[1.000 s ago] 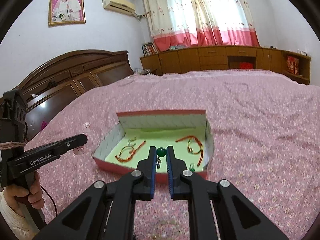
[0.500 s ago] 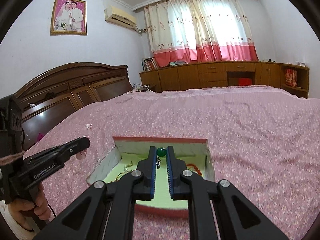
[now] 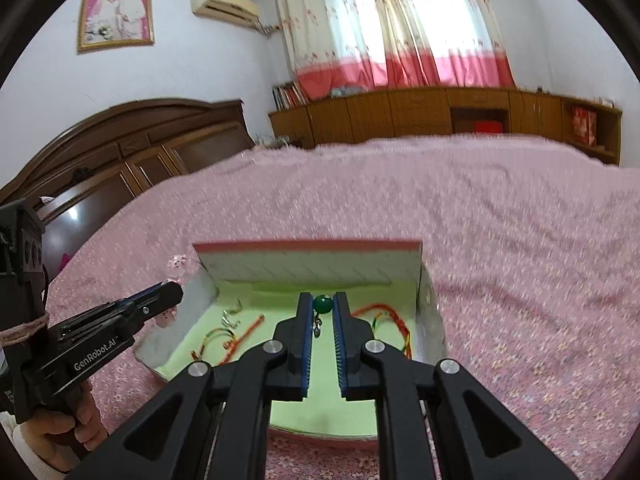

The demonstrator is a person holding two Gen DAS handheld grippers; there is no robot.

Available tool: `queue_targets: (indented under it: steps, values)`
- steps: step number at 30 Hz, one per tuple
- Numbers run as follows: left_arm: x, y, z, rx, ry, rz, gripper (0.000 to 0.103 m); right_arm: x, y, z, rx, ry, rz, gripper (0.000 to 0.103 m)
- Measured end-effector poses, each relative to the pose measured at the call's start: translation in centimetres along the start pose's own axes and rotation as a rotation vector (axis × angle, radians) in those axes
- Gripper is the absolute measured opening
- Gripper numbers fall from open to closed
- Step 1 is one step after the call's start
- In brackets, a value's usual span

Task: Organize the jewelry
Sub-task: 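Open the left tool over the foam while the right opens, releasing the green earring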

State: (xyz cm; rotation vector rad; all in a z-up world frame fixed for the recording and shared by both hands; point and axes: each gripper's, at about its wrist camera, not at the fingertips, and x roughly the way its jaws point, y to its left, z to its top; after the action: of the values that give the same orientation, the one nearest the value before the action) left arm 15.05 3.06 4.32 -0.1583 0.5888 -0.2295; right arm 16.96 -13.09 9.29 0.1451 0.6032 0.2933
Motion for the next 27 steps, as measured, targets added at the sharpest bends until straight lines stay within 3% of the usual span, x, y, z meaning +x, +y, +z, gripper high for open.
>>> queue_targets:
  steps: [11,17,24,27]
  values:
    - [3.6,0.8,-1.7,0.005,0.158,0.057,0.003,4.2,-1.9,-1.8,0.053,0.166,-0.034,0.011]
    - [4.8,0.9,-2.1,0.002,0.203,0.065,0.003,4.6,-1.8,-1.8,0.046,0.176,-0.035,0.011]
    - [4.4,1.0,-1.8,-0.018,0.2,0.071,0.006,4.5,-1.7,-1.8,0.057,0.171,-0.022,0.012]
    - [4.0,1.0,-1.7,-0.027,0.198,0.076,0.011,4.1,-1.6,-1.6,0.057,0.155,-0.018,0.023]
